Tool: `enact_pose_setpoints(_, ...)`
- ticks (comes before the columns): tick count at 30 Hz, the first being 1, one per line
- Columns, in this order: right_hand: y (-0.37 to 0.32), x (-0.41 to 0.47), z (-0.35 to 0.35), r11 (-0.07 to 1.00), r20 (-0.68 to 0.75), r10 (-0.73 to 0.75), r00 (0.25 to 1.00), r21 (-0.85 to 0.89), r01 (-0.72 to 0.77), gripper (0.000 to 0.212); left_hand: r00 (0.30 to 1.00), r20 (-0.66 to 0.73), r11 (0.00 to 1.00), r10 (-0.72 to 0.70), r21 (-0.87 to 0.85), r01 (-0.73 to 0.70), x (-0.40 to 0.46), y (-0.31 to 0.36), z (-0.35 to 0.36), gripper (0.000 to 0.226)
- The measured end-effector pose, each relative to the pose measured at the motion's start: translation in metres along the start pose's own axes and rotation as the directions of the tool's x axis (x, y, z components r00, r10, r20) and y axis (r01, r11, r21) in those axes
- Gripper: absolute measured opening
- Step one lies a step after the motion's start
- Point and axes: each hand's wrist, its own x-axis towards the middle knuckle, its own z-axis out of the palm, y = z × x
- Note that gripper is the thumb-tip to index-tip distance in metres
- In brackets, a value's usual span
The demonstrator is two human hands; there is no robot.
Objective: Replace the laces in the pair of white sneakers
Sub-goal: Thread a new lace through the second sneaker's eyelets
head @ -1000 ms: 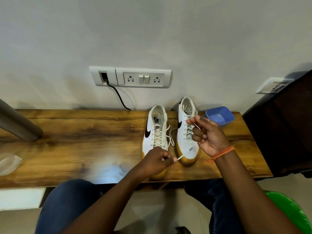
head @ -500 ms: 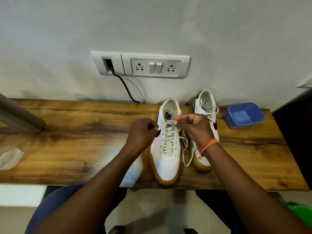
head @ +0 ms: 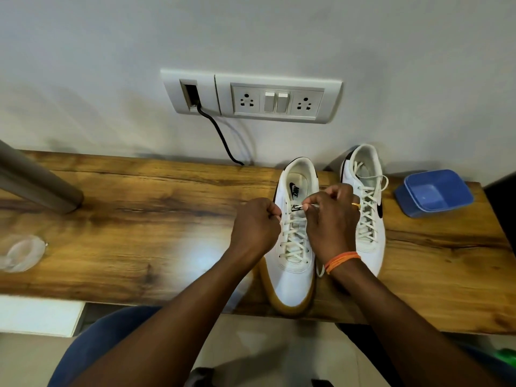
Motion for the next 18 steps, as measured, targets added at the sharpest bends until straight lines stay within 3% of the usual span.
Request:
enact_pose_setpoints(5, -0.007, -0.008, 0.005, 0.998, 0.055, 0.049, 0.997, -0.047, -0.046, 0.009, 1.000, -0.017, 1.000, -0.006, -0.016, 0.006, 0.000, 0.002, 0.003, 0.017)
enact_pose_setpoints(11, -0.016, -0.007, 0.004, 0.979, 0.113, 0.197, 0.974, 0.034, -0.201, 0.026, 0.994, 0.029, 0.975, -0.109, -0.191, 0.112, -0.003, 0.004, 0.004, 0.019)
enact_pose_setpoints(18, -0.017, -0.005, 0.000, 0.976, 0.212, 0.179, 0.961, -0.159, -0.146, 0.010, 0.981, 0.072, 0.935, -0.179, -0.299, 0.192, -0.001, 0.002, 0.003, 0.020)
